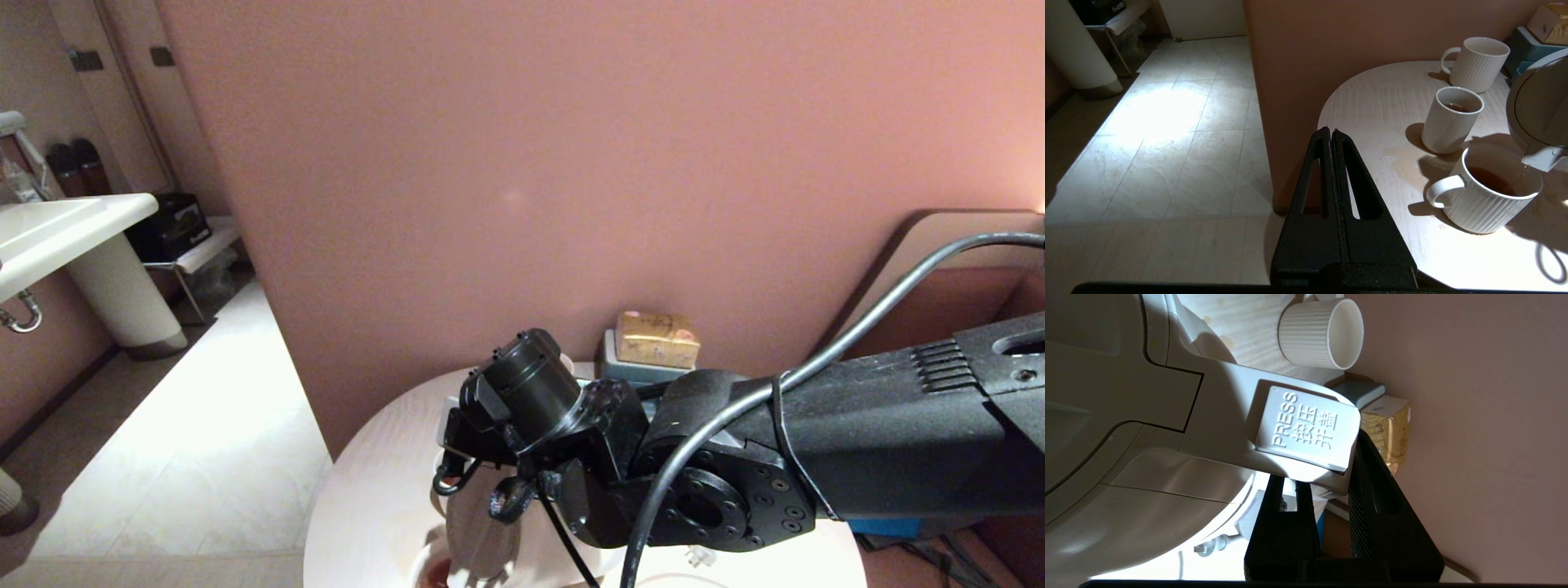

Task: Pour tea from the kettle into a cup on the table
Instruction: Pour water into another cup

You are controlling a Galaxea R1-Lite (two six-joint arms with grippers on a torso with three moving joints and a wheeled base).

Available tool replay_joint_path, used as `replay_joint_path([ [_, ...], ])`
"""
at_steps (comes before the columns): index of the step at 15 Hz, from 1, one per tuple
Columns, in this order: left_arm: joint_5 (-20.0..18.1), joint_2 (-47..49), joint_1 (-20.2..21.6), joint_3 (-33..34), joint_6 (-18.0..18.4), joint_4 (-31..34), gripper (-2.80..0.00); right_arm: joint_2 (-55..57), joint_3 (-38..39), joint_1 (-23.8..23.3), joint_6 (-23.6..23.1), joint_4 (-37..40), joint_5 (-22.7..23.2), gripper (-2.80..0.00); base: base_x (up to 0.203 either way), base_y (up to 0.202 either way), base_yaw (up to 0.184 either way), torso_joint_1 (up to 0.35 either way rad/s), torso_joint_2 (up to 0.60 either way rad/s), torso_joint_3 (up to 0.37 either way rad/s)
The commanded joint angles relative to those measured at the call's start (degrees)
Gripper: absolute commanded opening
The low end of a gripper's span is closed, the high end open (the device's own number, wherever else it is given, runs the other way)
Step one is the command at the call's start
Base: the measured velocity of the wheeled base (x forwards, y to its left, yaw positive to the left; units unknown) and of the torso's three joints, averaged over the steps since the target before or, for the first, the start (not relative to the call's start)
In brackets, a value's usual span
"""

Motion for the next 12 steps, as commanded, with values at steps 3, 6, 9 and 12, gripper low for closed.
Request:
replay_joint_path([
  [3,0.0,0.04,0.0,0.0,-0.04,0.01,-2.8,0.07,-1.32,0.02,-1.02,1.93,-0.88,-2.8,0.0,0.0,0.0,0.0,0.0,0.0],
  [6,0.0,0.06,0.0,0.0,-0.04,-0.05,-2.8,0.48,-2.8,0.02,-1.02,3.48,-1.22,-2.8,0.0,0.0,0.0,0.0,0.0,0.0],
  [9,0.0,0.06,0.0,0.0,-0.04,0.04,-2.8,0.75,-3.16,0.02,-1.11,3.58,-1.24,-2.8,0.0,0.0,0.0,0.0,0.0,0.0],
  [12,0.0,0.06,0.0,0.0,-0.04,0.04,-2.8,0.83,-3.86,0.02,-1.2,4.59,-1.24,-2.8,0.0,0.0,0.0,0.0,0.0,0.0],
])
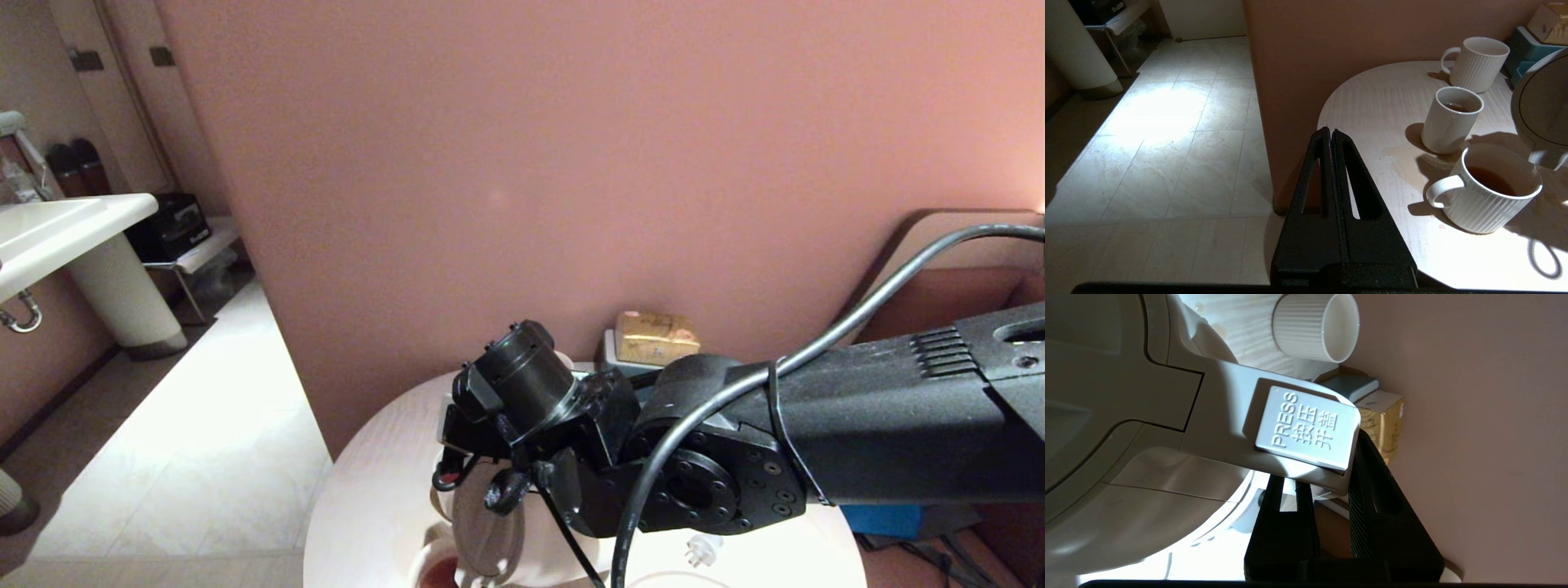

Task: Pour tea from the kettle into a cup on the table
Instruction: Pour water into another cup

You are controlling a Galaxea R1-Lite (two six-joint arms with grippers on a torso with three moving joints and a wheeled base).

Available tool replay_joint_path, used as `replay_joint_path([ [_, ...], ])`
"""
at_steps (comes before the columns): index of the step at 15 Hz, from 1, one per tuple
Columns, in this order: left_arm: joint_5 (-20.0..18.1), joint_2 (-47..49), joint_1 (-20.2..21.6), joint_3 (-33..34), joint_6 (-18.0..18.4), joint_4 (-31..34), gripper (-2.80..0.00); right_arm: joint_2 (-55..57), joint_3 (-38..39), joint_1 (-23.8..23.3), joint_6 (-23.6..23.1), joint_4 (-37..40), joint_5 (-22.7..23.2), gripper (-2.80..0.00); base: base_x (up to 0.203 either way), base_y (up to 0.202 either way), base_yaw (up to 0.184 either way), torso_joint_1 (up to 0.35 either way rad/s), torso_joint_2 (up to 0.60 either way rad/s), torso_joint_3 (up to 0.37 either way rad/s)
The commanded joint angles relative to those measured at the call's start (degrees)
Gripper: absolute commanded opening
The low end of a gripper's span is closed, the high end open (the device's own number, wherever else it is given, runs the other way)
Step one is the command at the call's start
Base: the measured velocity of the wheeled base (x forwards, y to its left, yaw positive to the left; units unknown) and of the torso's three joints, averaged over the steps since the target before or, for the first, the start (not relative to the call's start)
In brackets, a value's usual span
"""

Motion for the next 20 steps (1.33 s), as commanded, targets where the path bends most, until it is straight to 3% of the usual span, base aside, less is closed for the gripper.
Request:
replay_joint_path([
  [1,0.02,0.06,0.0,0.0,-0.04,0.04,-2.8,0.47,-0.88,0.02,-0.23,0.44,-0.23,-2.8,0.0,0.0,0.0,0.0,0.0,0.0],
  [20,0.02,0.06,0.0,0.0,-0.04,-0.05,-2.8,1.96,-5.19,0.11,-2.16,3.46,-0.93,-2.8,0.0,0.0,0.0,0.0,0.0,0.0],
])
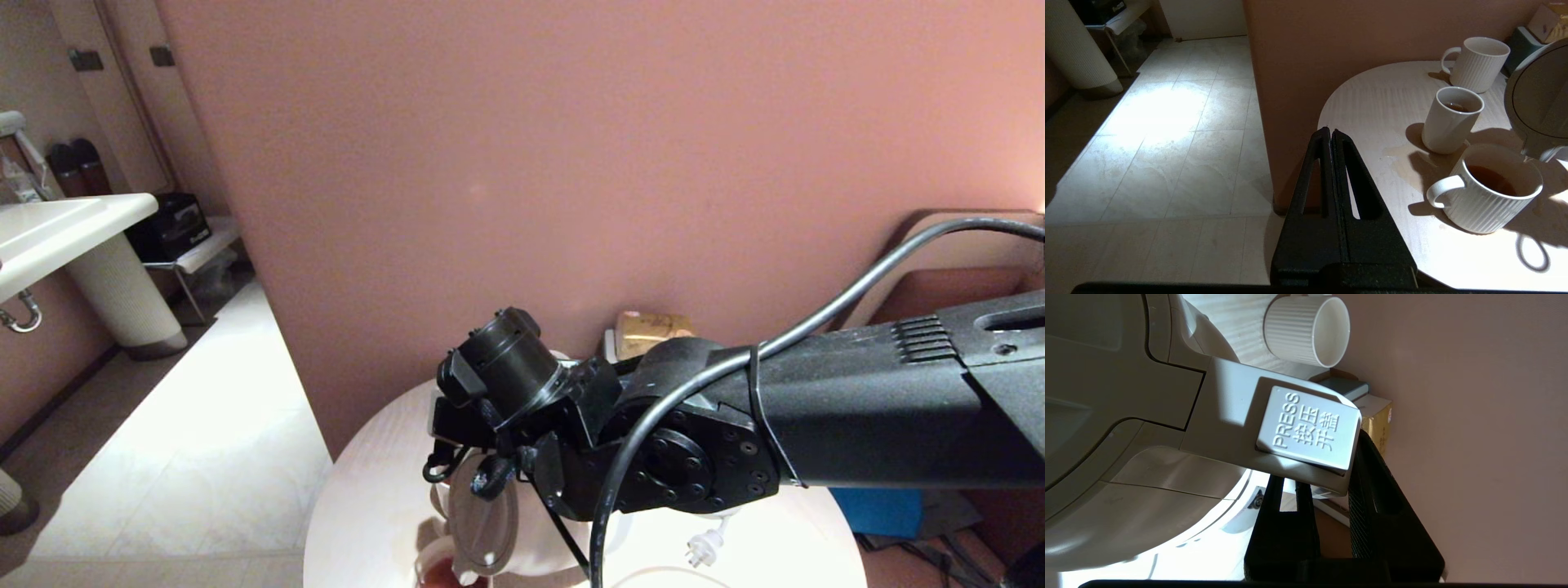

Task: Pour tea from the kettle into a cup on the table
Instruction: Pour water into another cup

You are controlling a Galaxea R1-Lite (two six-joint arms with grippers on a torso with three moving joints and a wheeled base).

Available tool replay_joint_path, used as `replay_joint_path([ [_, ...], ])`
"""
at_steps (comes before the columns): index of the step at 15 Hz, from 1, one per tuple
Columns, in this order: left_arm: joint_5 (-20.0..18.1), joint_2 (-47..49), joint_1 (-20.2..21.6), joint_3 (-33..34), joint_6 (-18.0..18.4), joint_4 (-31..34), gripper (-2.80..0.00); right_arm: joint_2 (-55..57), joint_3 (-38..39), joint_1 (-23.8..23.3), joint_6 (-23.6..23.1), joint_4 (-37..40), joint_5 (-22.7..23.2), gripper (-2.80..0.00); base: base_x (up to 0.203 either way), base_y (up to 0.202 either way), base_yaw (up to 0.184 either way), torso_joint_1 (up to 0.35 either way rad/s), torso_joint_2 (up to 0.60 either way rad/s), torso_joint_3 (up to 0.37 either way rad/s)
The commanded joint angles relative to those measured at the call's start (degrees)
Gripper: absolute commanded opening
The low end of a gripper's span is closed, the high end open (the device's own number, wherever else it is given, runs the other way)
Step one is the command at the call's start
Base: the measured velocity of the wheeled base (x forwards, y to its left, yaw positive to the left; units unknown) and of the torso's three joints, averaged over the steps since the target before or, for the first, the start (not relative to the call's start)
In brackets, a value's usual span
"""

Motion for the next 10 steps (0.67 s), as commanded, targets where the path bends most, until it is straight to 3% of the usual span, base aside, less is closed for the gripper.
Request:
replay_joint_path([
  [1,0.0,-0.02,0.0,0.0,-0.02,-0.03,-2.8,0.25,-0.08,0.05,-0.24,0.12,-0.24,-2.8,0.0,0.0,0.0,0.0,0.0,0.0],
  [10,0.0,0.06,0.0,0.0,-0.02,0.04,-2.8,0.69,-2.01,0.4,-0.42,2.31,-0.77,-2.8,0.0,0.0,0.0,0.0,0.0,0.0],
])
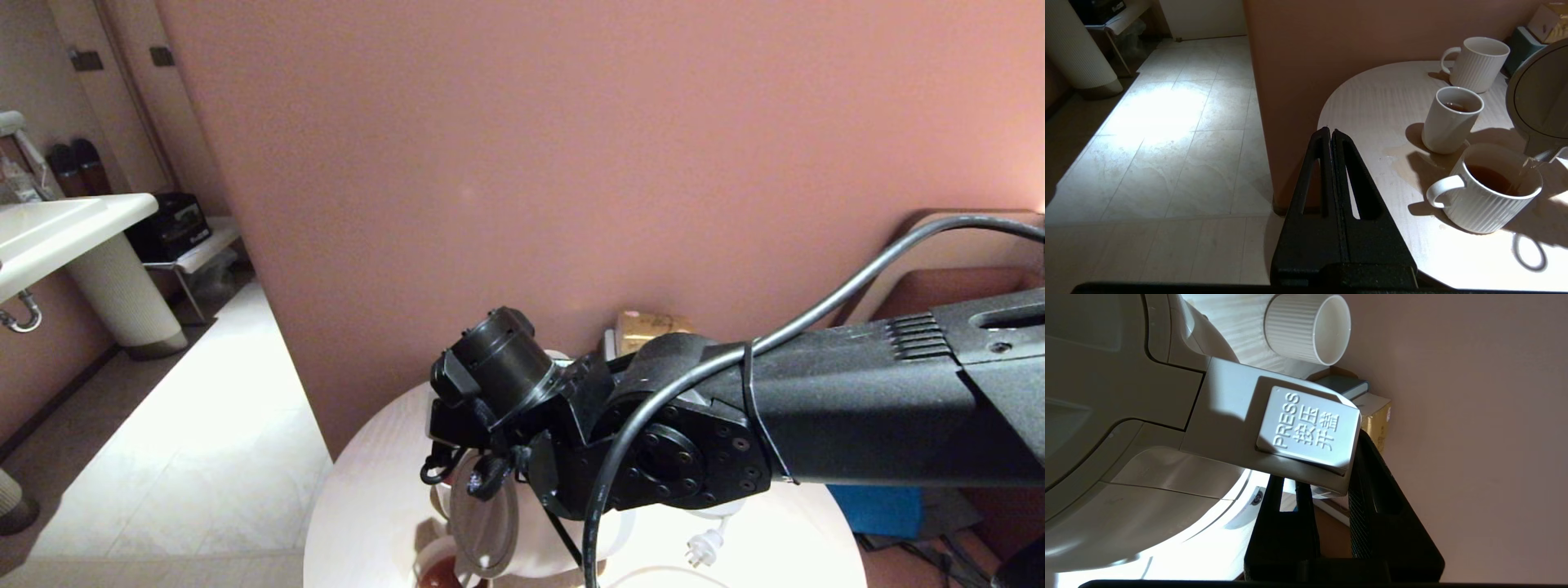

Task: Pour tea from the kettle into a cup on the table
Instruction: Pour water into another cup

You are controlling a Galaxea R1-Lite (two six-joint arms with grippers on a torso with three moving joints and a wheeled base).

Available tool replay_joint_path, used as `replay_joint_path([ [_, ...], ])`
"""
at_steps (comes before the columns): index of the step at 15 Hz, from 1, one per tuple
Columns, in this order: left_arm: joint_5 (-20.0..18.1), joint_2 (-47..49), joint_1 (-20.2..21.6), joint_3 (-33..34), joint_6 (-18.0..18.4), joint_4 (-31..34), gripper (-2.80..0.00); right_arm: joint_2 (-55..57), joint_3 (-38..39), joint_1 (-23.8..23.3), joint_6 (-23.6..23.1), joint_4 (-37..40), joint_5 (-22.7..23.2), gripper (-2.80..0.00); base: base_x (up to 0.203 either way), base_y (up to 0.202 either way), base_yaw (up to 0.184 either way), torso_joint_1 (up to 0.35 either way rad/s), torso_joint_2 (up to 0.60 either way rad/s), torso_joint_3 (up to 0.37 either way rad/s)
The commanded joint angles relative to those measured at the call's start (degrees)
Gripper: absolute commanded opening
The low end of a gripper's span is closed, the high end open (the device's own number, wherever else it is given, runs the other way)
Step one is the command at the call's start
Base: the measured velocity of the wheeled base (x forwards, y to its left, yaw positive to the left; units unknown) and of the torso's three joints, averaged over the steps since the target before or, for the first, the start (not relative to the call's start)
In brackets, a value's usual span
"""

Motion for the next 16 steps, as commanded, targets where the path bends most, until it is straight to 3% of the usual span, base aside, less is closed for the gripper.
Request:
replay_joint_path([
  [1,0.02,0.06,0.0,0.0,-0.03,-0.05,-2.8,0.12,-0.08,0.02,-0.27,0.15,-0.22,-2.8,0.0,0.0,0.0,0.0,0.0,0.0],
  [16,0.02,0.05,0.0,0.0,-0.03,0.03,-2.8,0.83,-2.27,0.1,-0.27,2.61,-0.84,-2.8,0.0,0.0,0.0,0.0,0.0,0.0],
])
